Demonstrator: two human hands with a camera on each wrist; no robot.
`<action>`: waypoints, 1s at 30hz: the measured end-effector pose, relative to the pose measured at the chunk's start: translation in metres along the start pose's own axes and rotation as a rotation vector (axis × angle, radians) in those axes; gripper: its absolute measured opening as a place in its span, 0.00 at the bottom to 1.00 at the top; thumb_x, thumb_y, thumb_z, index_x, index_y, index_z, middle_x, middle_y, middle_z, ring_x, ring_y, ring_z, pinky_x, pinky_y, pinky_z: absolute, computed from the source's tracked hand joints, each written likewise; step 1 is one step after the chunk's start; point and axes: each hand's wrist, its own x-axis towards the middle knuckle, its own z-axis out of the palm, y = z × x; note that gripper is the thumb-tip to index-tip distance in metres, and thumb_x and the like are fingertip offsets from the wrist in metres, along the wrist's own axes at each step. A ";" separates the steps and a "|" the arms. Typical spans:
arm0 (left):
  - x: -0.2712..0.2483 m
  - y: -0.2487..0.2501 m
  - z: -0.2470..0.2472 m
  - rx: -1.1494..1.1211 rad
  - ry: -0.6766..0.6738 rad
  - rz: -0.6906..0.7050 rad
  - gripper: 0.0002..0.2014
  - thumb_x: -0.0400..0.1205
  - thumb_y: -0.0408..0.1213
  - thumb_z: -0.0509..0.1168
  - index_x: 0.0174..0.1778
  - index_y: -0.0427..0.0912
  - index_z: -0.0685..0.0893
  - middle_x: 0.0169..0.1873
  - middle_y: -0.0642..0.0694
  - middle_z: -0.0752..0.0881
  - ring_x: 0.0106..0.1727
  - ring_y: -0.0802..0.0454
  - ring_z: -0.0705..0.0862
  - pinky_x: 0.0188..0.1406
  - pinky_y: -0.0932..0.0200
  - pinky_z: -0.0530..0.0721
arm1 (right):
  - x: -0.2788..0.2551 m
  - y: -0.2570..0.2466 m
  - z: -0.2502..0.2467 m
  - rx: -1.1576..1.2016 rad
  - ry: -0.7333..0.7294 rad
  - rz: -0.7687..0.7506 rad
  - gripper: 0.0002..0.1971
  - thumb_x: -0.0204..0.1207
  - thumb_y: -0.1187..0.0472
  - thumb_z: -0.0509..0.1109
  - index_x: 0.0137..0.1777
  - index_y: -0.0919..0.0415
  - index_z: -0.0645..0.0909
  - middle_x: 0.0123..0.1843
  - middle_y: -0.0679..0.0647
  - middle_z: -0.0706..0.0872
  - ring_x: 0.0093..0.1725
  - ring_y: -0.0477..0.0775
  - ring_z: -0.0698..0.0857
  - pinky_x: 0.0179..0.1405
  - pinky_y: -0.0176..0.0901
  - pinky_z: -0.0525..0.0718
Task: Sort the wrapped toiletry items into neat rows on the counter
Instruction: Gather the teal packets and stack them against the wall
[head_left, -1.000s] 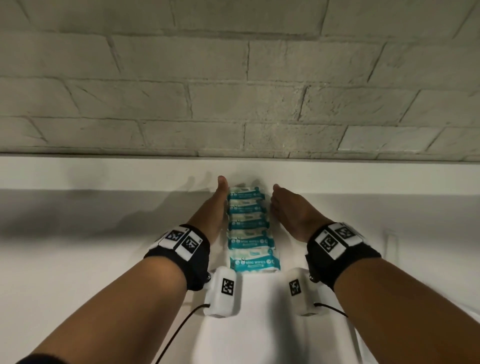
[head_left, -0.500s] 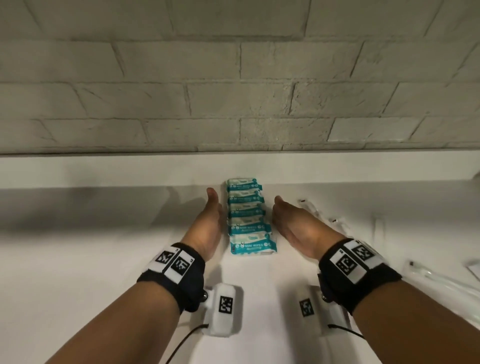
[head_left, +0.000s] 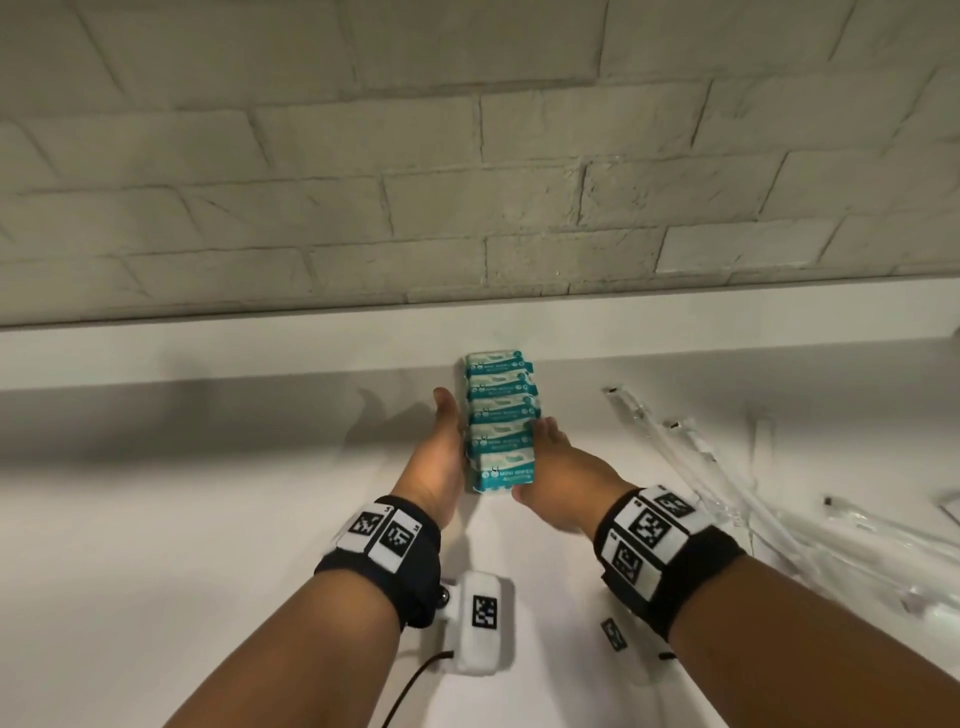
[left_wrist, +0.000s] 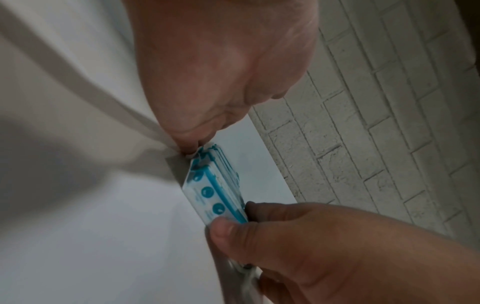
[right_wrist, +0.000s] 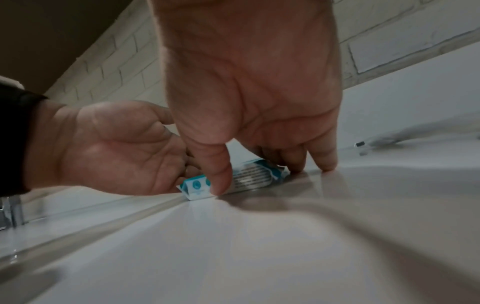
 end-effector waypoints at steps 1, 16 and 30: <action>0.000 -0.001 0.000 0.009 -0.010 -0.002 0.35 0.82 0.68 0.36 0.49 0.56 0.88 0.56 0.48 0.91 0.60 0.50 0.88 0.69 0.47 0.75 | -0.002 0.000 0.000 0.013 -0.010 0.005 0.44 0.79 0.45 0.59 0.85 0.59 0.36 0.87 0.56 0.41 0.86 0.54 0.47 0.81 0.63 0.59; 0.015 -0.010 -0.006 0.030 -0.089 0.035 0.42 0.78 0.72 0.35 0.71 0.50 0.80 0.66 0.41 0.85 0.66 0.44 0.85 0.70 0.45 0.78 | -0.003 -0.011 -0.032 0.456 -0.098 0.083 0.54 0.66 0.62 0.71 0.84 0.55 0.38 0.86 0.58 0.48 0.84 0.61 0.55 0.79 0.63 0.65; 0.062 0.013 -0.015 0.229 0.075 -0.033 0.45 0.69 0.80 0.40 0.61 0.52 0.86 0.55 0.42 0.91 0.57 0.44 0.89 0.67 0.41 0.79 | 0.026 -0.005 -0.075 0.723 -0.224 -0.007 0.37 0.77 0.79 0.62 0.83 0.59 0.54 0.69 0.57 0.78 0.50 0.42 0.78 0.29 0.19 0.78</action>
